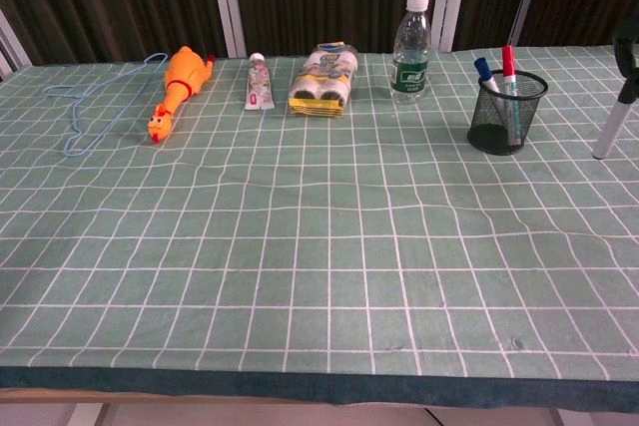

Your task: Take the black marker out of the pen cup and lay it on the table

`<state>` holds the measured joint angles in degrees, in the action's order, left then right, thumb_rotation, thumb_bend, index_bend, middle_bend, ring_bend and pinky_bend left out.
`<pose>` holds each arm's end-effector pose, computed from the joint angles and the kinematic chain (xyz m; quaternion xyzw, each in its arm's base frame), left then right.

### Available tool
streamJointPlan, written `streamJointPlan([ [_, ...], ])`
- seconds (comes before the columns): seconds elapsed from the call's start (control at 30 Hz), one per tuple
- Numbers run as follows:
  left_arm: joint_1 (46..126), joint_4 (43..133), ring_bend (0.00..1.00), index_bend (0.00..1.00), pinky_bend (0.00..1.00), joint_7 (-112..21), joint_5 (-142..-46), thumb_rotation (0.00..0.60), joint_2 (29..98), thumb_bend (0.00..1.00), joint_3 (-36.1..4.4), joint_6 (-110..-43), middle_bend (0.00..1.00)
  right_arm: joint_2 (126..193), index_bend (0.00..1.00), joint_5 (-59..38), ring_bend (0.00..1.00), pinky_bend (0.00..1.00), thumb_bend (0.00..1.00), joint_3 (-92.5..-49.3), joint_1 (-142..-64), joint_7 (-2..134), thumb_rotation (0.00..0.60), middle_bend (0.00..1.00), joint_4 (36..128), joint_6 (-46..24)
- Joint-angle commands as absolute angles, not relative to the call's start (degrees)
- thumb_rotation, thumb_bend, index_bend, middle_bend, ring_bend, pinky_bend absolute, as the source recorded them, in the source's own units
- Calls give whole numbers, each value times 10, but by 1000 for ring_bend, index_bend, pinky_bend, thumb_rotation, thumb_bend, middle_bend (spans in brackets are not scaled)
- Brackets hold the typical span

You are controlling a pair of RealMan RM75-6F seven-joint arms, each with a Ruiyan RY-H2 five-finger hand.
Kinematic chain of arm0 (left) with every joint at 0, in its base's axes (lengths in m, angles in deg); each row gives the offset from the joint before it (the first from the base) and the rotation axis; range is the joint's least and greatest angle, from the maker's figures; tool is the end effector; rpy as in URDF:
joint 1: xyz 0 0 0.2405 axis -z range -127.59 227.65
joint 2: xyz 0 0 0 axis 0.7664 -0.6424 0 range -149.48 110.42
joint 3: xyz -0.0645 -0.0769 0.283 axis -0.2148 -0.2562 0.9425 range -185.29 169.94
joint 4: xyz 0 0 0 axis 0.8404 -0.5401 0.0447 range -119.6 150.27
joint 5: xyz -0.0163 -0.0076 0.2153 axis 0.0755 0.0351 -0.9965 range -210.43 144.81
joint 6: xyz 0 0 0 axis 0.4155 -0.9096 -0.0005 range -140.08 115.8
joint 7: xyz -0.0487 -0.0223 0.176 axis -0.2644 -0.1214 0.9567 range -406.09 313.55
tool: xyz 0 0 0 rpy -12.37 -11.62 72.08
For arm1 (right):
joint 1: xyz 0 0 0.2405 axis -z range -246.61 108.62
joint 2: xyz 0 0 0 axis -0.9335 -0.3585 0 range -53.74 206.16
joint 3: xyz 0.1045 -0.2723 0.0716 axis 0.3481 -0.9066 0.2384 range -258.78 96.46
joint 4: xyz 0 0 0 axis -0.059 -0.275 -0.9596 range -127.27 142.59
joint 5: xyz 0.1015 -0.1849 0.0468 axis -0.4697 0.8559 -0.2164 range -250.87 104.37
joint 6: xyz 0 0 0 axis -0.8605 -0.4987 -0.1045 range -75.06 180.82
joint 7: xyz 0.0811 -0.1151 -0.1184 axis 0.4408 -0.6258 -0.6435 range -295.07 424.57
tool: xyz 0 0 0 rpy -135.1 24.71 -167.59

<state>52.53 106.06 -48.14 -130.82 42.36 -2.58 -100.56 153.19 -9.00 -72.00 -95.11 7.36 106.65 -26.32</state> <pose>-0.3436 0.1769 0.1603 -0.6661 -0.3733 -0.3778 0.5237 -0.2540 -0.3496 0.0923 0.6876 -0.1882 0.2102 0.6690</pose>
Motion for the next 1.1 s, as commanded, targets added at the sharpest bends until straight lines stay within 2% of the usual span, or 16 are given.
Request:
streamJointPlan([
  [0.03,525,1061,2,176,231,-482,-1308,600,423,251,-26,-1005,17,1559,857,-193,1000,1000,1000,-704,-980,-21,600,982,1067,-242],
  [0.37,525,1060,2,176,231,-488,-1306,600,421,251,-26,-1006,18,1642,852,-243,1000,1000,1000,-698,-1032,8,600,982,927,-169],
  [0.43,525,1060,2,176,231,-489,-1306,600,421,251,-26,-1007,17,1657,831,-235,1000,1000,1000,-700,-1039,34,600,982,896,-153],
  [0.53,524,1060,3,176,231,-490,-1306,600,421,251,-26,-1008,18,1674,747,-213,1000,1000,997,-705,-1043,83,600,982,857,-134],
  [0.63,524,1059,3,175,231,-491,-1306,600,420,251,-26,-1009,18,1686,628,-187,1000,1000,884,-711,-1045,133,600,982,825,-120],
  [0.7,524,1060,2,175,231,-491,-1307,600,420,251,-26,-1008,18,1692,523,-172,1000,1000,755,-714,-1045,160,600,982,808,-115],
  [0.8,524,1060,3,176,231,-490,-1308,600,421,251,-25,-1009,18,1699,423,-147,1000,1000,626,-720,-1044,202,600,982,784,-109],
  [0.97,523,1059,2,176,230,-491,-1308,600,421,251,-25,-1009,17,1699,271,-129,994,1000,466,-723,-1039,236,600,965,767,-112],
  [1.1,523,1059,2,176,231,-490,-1309,600,421,251,-25,-1009,18,1690,153,-113,939,1000,398,-723,-1030,263,600,875,777,-122],
])
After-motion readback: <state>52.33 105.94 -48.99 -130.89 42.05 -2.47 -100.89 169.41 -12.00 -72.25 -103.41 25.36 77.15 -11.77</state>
